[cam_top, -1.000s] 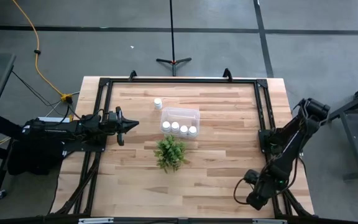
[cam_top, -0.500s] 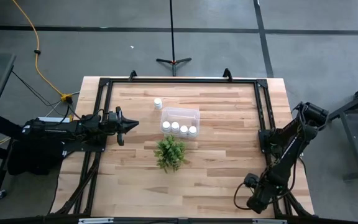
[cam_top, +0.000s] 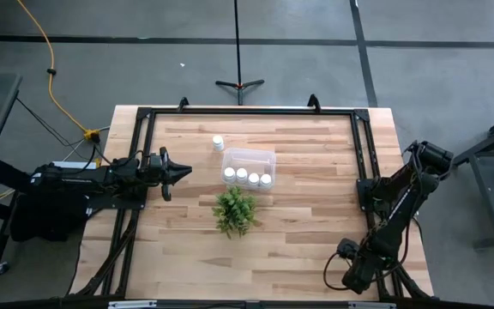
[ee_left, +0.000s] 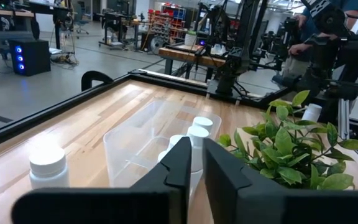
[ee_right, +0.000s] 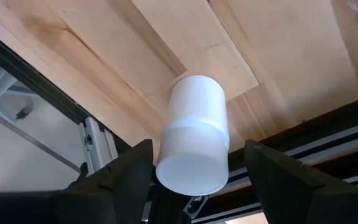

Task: Pick and place pill bottles into a basket
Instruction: Put the white pill bottle in the transparent bin

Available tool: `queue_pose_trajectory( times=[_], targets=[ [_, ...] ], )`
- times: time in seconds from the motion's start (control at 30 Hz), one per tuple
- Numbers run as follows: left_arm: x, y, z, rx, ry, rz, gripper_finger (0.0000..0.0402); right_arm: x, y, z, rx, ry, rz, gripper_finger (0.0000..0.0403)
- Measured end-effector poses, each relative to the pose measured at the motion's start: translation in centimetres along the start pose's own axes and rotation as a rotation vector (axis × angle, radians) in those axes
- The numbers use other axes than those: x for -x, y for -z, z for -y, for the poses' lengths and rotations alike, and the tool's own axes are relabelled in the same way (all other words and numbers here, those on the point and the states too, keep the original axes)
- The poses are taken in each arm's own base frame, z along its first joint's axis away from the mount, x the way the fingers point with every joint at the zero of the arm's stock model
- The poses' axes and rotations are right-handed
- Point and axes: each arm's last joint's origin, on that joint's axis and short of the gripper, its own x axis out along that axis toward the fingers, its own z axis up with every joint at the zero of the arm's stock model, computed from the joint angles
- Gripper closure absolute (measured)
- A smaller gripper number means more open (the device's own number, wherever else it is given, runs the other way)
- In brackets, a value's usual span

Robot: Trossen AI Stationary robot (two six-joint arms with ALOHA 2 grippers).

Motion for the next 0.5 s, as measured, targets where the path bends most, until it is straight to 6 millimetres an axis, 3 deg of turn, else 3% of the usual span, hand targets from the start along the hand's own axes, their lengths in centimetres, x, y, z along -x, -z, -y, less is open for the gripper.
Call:
queue_pose_trajectory(
  times=[0.5],
  targets=[
    [0.00,0.00,0.00,0.000,0.000,0.000,0.0375,-0.22,0.66,0.16,0.053,0.010,0.010,0.0166]
  ],
)
